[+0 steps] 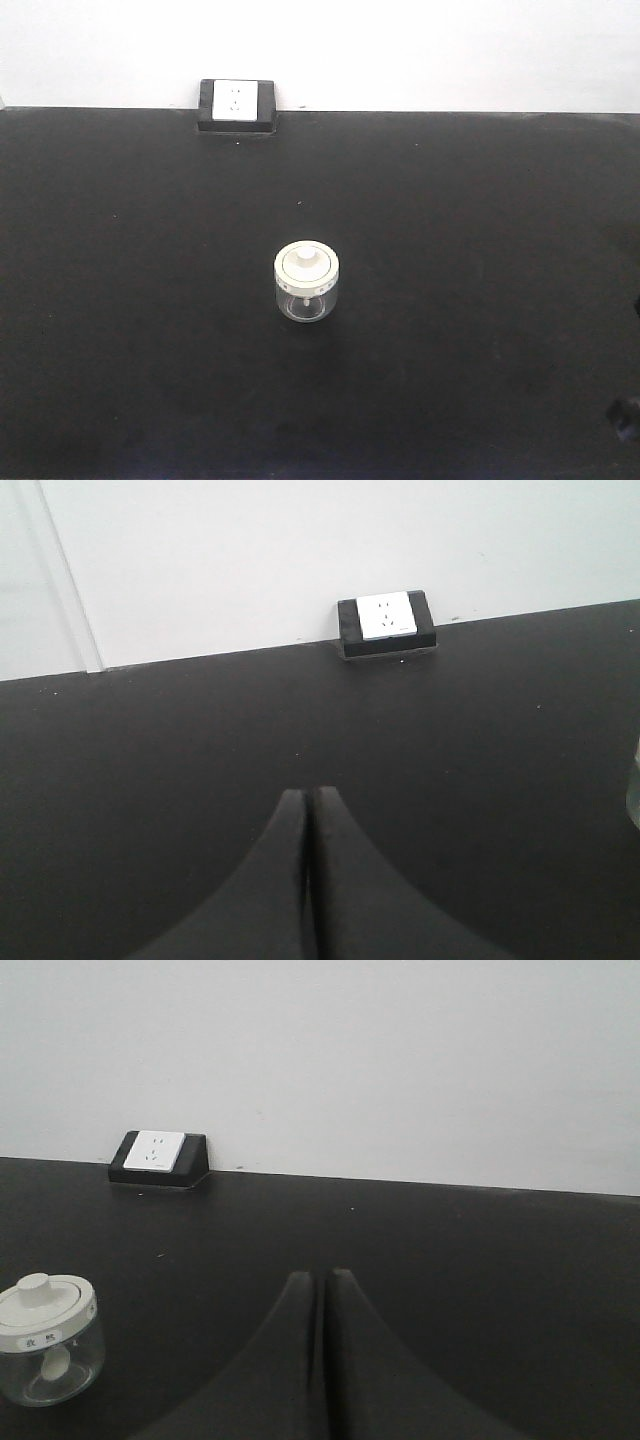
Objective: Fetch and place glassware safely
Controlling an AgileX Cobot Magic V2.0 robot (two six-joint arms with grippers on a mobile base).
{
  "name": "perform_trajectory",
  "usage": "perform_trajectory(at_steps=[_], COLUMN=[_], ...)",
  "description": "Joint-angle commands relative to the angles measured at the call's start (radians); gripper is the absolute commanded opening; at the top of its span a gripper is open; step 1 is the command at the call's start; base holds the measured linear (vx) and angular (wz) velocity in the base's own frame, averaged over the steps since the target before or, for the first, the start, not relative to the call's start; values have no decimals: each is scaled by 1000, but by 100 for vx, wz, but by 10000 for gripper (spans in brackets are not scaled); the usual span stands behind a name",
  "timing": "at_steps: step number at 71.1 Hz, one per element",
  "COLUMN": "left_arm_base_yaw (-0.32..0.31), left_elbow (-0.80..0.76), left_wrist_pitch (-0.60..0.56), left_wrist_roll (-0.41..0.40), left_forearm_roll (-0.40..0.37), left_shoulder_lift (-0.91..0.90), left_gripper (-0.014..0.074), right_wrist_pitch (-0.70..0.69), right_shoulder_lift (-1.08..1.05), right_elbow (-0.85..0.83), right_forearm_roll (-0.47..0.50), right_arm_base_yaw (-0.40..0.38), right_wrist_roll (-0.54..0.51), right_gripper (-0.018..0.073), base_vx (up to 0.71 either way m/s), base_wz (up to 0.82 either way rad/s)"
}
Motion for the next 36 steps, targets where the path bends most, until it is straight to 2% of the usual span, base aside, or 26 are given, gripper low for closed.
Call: perform_trajectory(at_steps=[1,14,36], left_arm_base_yaw=[-1,-1,-1], left_elbow=[-27,-27,-27], left_wrist_pitch=[-70,-70,-70], left_wrist_roll=[-6,-6,-6], left_forearm_roll=[-4,-4,-4], left_shoulder_lift=[9,9,9], left_gripper=[-7,-7,-7], right_wrist_pitch=[-14,8,8], right_shoulder_lift=[-70,-165,-182], right_elbow=[11,40,40], right_forearm_roll=[2,2,2], right_arm_base_yaw=[-5,-5,-5], right_wrist_roll=[-11,-11,-11], right_gripper=[-6,-6,-6], base_vx=[0,0,0], base_wz=[0,0,0])
